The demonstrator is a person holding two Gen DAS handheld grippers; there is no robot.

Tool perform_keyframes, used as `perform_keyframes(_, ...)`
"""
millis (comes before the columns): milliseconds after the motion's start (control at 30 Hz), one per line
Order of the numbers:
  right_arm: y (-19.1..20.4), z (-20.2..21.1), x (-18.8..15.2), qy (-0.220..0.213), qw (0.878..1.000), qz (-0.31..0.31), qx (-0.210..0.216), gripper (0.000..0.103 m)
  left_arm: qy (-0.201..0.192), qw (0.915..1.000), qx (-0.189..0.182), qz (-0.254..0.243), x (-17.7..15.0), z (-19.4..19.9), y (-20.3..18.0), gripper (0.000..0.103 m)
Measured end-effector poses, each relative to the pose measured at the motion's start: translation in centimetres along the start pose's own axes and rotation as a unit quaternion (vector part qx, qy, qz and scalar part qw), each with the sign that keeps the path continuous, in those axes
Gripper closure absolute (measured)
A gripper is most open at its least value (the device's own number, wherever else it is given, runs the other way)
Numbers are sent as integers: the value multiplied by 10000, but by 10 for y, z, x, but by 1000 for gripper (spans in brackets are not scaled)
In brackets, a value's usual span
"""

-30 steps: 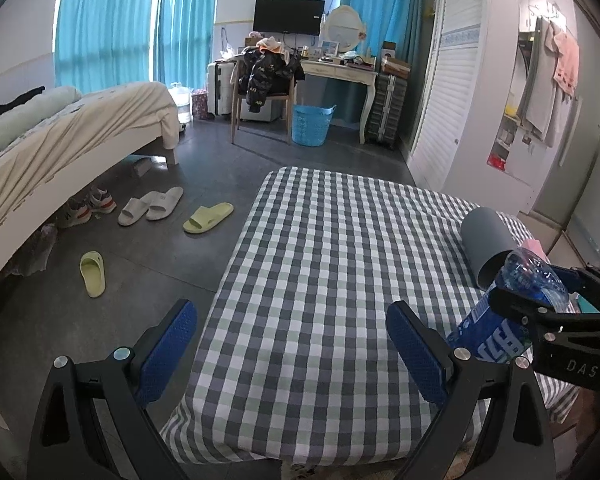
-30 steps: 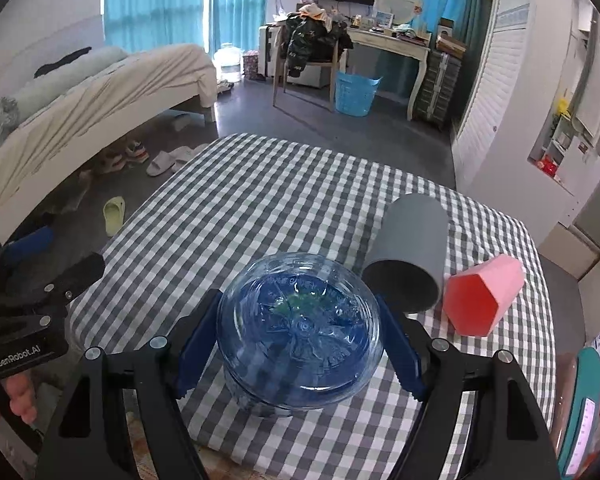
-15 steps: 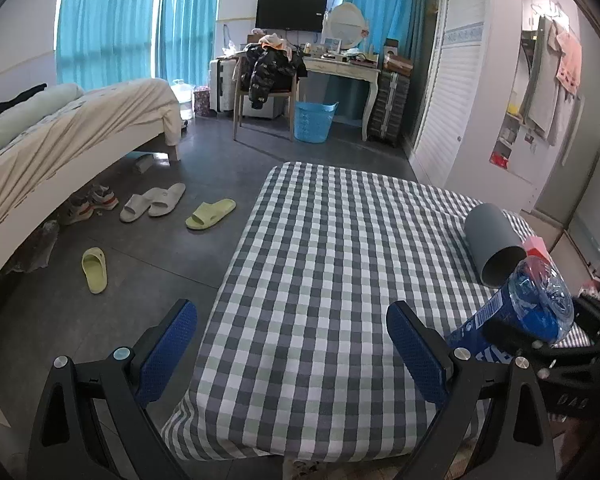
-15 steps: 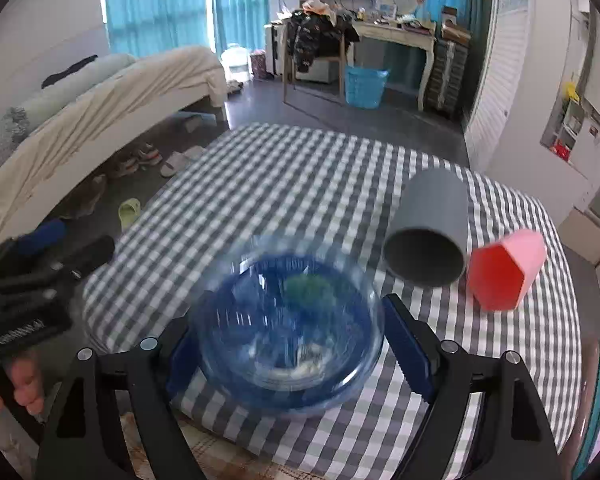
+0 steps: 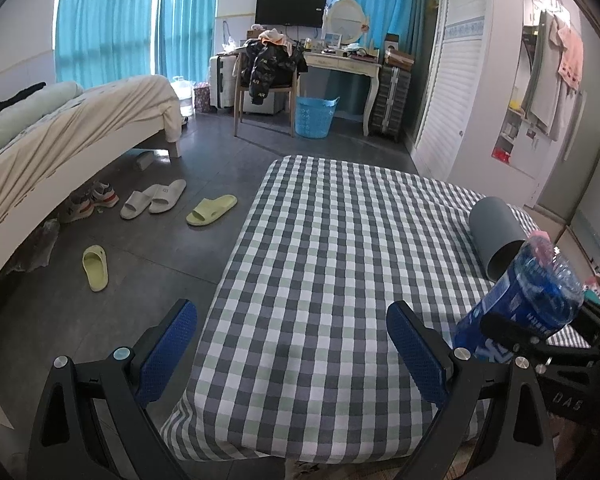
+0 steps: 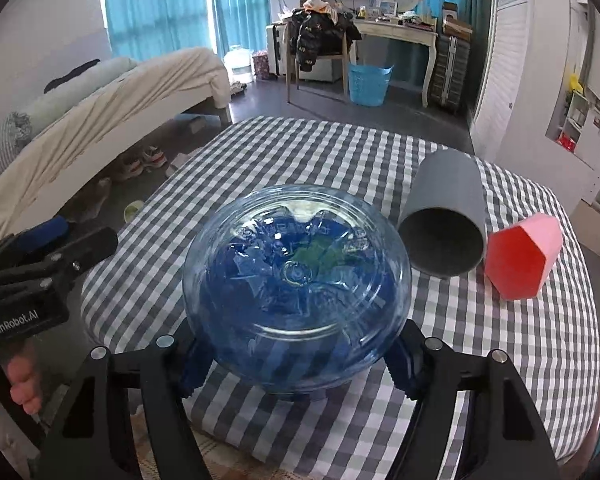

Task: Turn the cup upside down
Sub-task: 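Rotate the held blue bottle cap-up with the right tool, then lower the bottle upright onto the table and open the right tool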

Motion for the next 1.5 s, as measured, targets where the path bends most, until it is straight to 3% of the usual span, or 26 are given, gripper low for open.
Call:
perform_keyframes(267,-5,1,18,-457,9988,65,-141,33,76,10000,29,-45,-3,-6,-5,5)
perform_keyframes(833,-14,-15,14,-393,9992,24,-97,29,106,9997,62,-191,-2,-5,-19,5)
perform_keyframes(900,-17,-6,15,-569,9983,-33,-107,9,24,9998,44,-199,-1,2,-20,5)
perform_keyframes(1133,-19,49,28,-1252,9921,-87,74,9,-318,9992,51,-249,9,29,-33,5)
perform_keyframes(1267,-27,85,28,-1593,9871,-132,74,9,-730,9969,-35,-280,15,53,-48,5)
perform_keyframes(1333,-33,102,25,-1740,9846,-162,52,8,-941,9951,-74,-281,16,66,-55,5)
perform_keyframes(1400,-39,116,18,-1833,9828,-217,-2,0,-1152,9930,-66,-260,15,77,-62,5)
perform_keyframes(1500,-48,135,4,-1971,9800,-272,-90,0,-1385,9901,-93,-206,11,91,-70,3)
Point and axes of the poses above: each gripper's, at about its wrist camera, not at the fingertips, and z roughly against the way its jaws point, y to its left, x to its top, the point moved 5 cm from there along -z, roughly the way its jaws point, and after that the axes turned 2 degrees about y, right-handed, at the moved point
